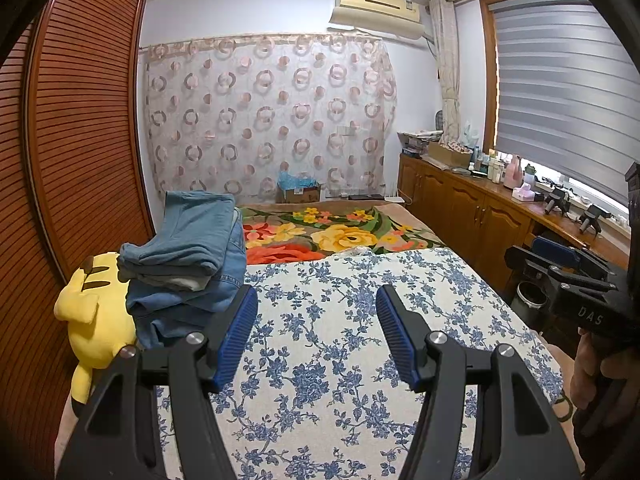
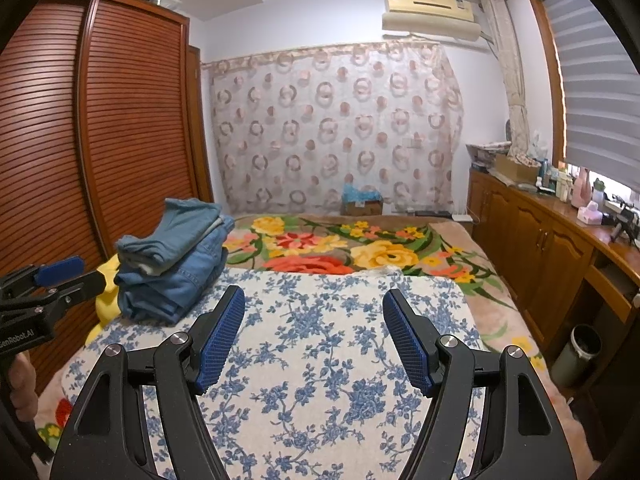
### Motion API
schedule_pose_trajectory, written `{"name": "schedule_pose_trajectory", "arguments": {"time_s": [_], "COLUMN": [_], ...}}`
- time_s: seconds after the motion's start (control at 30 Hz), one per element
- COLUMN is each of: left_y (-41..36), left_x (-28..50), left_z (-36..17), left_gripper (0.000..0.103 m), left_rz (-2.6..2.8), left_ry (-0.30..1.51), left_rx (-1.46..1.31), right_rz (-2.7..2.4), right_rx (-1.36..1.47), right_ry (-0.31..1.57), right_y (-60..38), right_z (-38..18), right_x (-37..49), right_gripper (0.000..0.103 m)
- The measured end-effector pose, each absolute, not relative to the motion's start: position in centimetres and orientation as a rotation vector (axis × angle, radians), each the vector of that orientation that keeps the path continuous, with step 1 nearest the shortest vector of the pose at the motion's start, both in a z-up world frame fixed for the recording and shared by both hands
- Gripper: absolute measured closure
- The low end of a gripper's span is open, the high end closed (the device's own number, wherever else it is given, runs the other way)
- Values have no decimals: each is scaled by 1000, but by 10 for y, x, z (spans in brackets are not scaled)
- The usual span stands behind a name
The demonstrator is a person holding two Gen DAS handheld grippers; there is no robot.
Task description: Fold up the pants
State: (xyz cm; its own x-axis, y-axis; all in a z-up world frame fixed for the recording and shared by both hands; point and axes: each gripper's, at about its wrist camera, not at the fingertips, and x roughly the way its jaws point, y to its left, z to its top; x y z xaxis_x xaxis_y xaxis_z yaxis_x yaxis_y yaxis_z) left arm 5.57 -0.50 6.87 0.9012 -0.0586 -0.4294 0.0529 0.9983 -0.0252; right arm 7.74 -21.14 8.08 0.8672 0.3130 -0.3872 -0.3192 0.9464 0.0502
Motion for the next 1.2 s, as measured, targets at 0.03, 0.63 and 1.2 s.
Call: {"name": "schedule_pose_trajectory", "arguments": {"time_s": [0.03, 0.63, 1.2], "left_y": [-5, -5, -5], "left_x": [55, 56, 54], "left_z": [69, 69, 68], "left_gripper": [42, 42, 42], "left_rz": [-58, -59, -59], "left_ry": [444, 444, 443], "left_rx": [-14, -14, -16], "right_rz": [330, 327, 328], "right_rx": [-16, -18, -17], "right_ry": [403, 399, 399], "right_y": [-211, -213, -213], "right_z": [81, 80, 80], "right_x": [77, 75, 75], "right_gripper": [30, 29, 29]}}
